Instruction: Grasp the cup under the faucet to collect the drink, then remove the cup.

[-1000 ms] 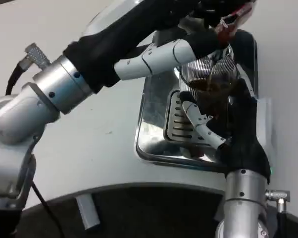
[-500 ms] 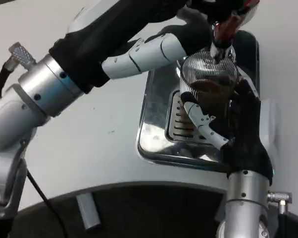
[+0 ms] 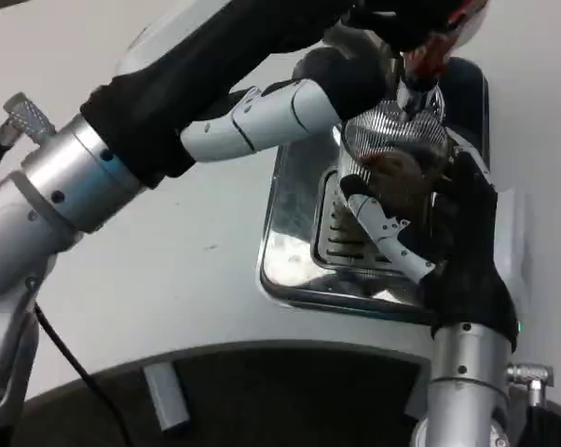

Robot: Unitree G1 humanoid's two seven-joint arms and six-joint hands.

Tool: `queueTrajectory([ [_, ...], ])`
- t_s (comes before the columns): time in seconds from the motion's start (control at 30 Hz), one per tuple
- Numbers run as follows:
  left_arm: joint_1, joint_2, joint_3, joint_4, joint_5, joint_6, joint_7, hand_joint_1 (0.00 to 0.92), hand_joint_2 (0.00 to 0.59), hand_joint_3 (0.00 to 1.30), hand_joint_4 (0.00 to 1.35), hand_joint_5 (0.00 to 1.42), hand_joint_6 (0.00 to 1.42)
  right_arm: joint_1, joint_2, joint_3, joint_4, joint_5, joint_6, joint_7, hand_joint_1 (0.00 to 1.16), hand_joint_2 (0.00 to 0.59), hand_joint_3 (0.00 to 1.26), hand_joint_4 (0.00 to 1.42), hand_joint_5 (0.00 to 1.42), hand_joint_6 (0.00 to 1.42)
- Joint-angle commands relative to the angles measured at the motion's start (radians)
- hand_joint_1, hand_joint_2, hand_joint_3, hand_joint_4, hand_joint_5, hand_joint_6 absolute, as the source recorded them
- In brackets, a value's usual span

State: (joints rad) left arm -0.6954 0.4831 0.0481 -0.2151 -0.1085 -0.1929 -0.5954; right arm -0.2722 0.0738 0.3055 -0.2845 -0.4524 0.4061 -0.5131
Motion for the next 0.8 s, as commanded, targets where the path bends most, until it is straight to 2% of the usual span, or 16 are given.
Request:
queueTrajectory([
  [0.03, 0.037, 0.014, 0.018, -0.038, -0.016, 0.006, 0.007, 0.0, 0.141, 0.33, 0.3, 0.35, 0.45, 0.075, 0.071, 0.013, -0.002, 0.006, -0.004, -0.004, 0.69, 0.271, 0.4, 0.42, 0.44, 0.45],
  [0.8, 0.182, 0.018, 0.113, -0.162, -0.041, 0.031, 0.084, 0.0, 0.141, 0.34, 0.32, 0.36, 0.47, 0.107, 0.062, 0.009, -0.008, 0.002, -0.084, -0.029, 0.74, 0.271, 0.55, 0.58, 0.65, 0.73],
])
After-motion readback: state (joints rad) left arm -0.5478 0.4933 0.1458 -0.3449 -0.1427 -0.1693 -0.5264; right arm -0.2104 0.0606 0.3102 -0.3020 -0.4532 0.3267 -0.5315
